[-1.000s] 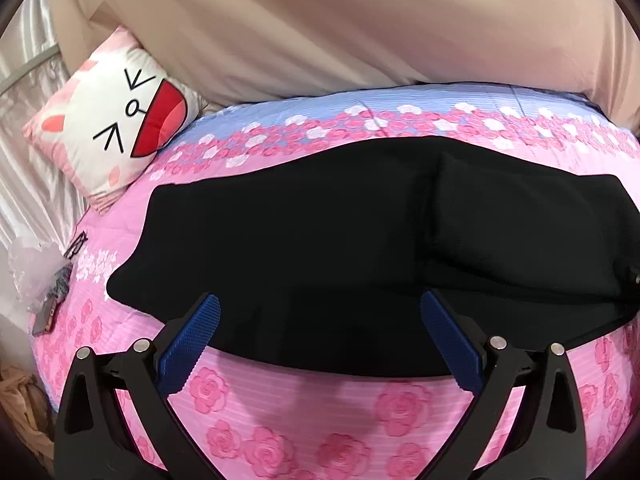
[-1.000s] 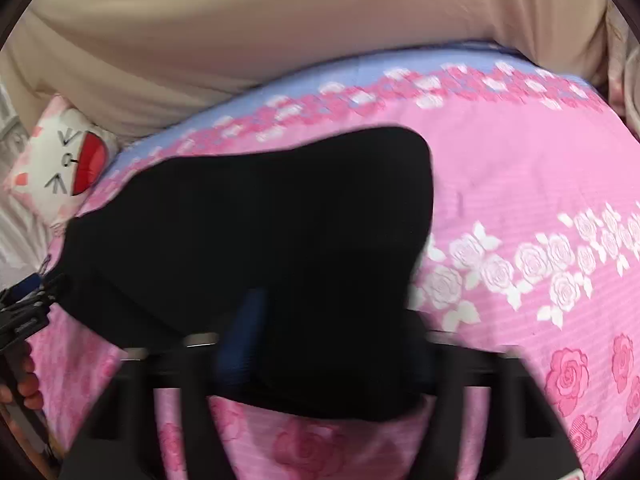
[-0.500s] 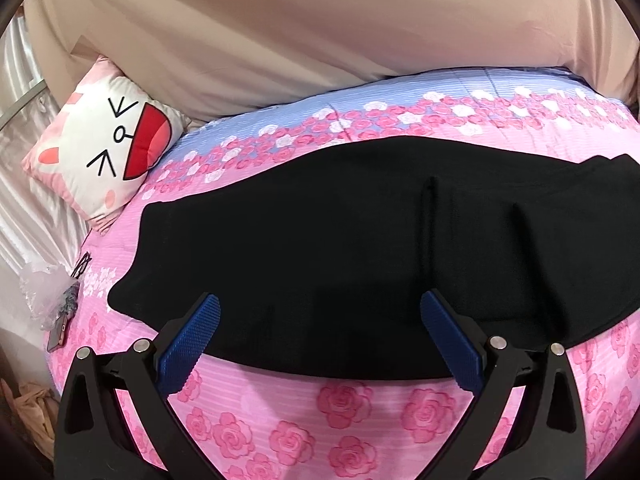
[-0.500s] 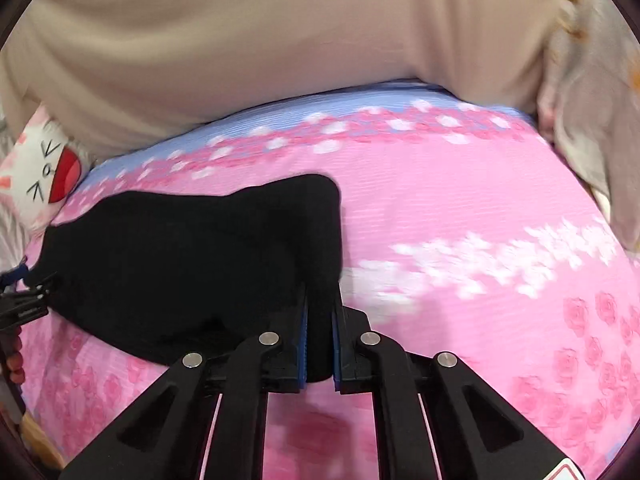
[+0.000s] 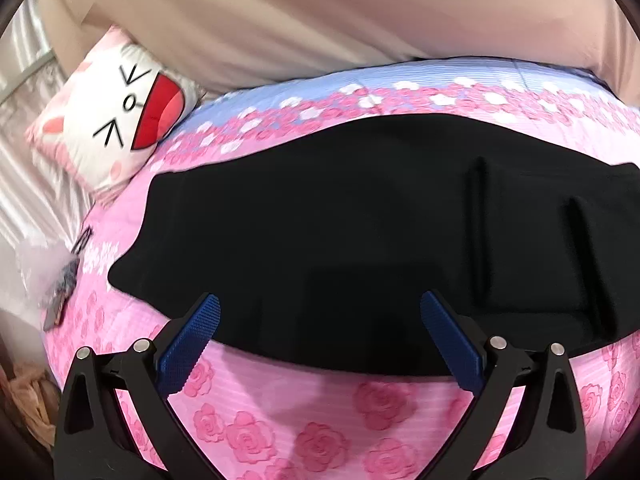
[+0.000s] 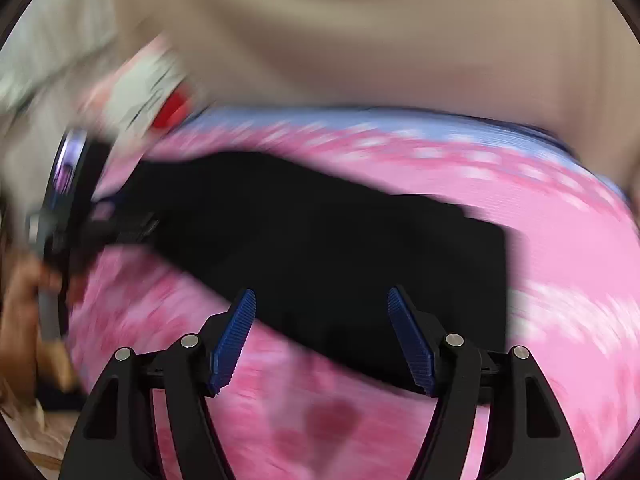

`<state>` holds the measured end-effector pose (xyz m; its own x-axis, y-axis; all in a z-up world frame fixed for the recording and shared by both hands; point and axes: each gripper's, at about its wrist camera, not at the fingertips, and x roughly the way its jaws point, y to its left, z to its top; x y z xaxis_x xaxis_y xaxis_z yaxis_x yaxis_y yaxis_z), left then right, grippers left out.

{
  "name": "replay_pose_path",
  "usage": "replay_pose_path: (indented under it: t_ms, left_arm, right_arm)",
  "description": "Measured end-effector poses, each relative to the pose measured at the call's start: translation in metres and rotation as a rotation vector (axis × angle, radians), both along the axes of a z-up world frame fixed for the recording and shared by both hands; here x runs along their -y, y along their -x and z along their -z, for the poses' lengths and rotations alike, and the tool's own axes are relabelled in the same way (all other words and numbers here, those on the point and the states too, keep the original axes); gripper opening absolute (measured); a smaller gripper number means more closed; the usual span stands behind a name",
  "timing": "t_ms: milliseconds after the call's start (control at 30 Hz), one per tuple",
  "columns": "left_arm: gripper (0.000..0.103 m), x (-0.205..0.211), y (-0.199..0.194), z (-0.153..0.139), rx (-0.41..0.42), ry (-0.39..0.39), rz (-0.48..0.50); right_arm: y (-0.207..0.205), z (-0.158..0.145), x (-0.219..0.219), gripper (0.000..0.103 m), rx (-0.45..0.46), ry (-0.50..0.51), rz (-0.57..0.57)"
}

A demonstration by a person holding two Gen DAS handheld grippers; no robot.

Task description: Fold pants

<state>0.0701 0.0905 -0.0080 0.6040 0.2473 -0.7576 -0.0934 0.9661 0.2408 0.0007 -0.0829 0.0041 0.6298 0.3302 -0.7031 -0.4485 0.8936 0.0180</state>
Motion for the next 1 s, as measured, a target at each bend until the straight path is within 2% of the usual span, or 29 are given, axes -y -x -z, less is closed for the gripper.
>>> replay_pose_path:
  t_ms: [67, 100, 133, 167, 200, 333, 400, 433, 500, 567, 700, 733, 800, 867, 900, 967, 1000]
  left_arm:
    - [0.098, -0.009, 0.004, 0.0, 0.0, 0.01, -0.001]
    - [0.098, -0.012, 0.006, 0.0, 0.002, 0.01, 0.002]
    - [0.098, -0.015, 0.008, -0.001, 0.006, 0.009, 0.005]
    - [0.098, -0.02, 0.011, -0.001, 0.008, 0.011, 0.008]
    - [0.098, -0.024, 0.013, 0.0, 0.01, 0.015, 0.01]
    - [0.098, -0.042, 0.017, 0.0, 0.011, 0.056, 0.008]
    - [0.098, -0.049, 0.016, -0.002, 0.022, 0.08, 0.008]
    - [0.098, -0.051, 0.016, -0.003, 0.027, 0.087, 0.007]
    - [0.098, -0.056, 0.015, -0.005, 0.032, 0.101, 0.001]
    - [0.098, -0.063, 0.017, -0.006, 0.039, 0.106, 0.0]
    - [0.098, -0.078, 0.018, 0.001, 0.031, 0.102, -0.024]
    - [0.098, -0.081, 0.016, 0.004, 0.026, 0.107, -0.033]
    - [0.098, -0.088, 0.012, 0.008, 0.012, 0.128, -0.056]
    - [0.098, -0.092, 0.011, 0.008, 0.013, 0.141, -0.065]
    - [0.098, -0.094, 0.011, 0.006, 0.016, 0.139, -0.068]
    - [0.098, -0.1, 0.014, 0.003, 0.026, 0.13, -0.073]
    - [0.098, -0.107, 0.016, 0.002, 0.035, 0.133, -0.083]
  right_arm:
    - [-0.009, 0.015, -0.031, 0.065, -0.009, 0.071, -0.074]
    - [-0.015, 0.023, -0.041, 0.057, -0.013, 0.095, -0.084]
    - [-0.029, 0.027, -0.044, 0.028, -0.032, 0.106, -0.043]
    - [-0.036, 0.026, -0.041, 0.02, -0.052, 0.073, -0.027]
    - [-0.047, 0.018, -0.034, 0.01, -0.084, -0.004, -0.006]
    - [-0.071, -0.024, -0.038, 0.01, -0.033, -0.085, 0.046]
    - [-0.081, -0.044, -0.048, 0.011, -0.021, -0.18, 0.02]
    - [-0.087, -0.048, -0.05, 0.013, -0.045, -0.217, -0.012]
    - [-0.098, -0.042, -0.068, 0.013, -0.111, -0.251, -0.085]
    - [-0.1, -0.031, -0.076, 0.011, -0.114, -0.203, -0.051]
    - [-0.105, -0.027, -0.083, 0.01, -0.108, -0.241, -0.01]
    - [-0.109, -0.026, -0.094, 0.016, -0.108, -0.231, -0.021]
    - [-0.11, -0.014, -0.109, 0.016, -0.143, -0.216, -0.062]
    - [-0.117, 0.017, -0.131, 0.024, -0.224, -0.157, -0.129]
    - [-0.114, 0.026, -0.136, 0.027, -0.243, -0.137, -0.126]
    - [-0.098, 0.02, -0.134, 0.032, -0.188, -0.157, -0.127]
    - [-0.091, 0.013, -0.13, 0.042, -0.17, -0.176, -0.125]
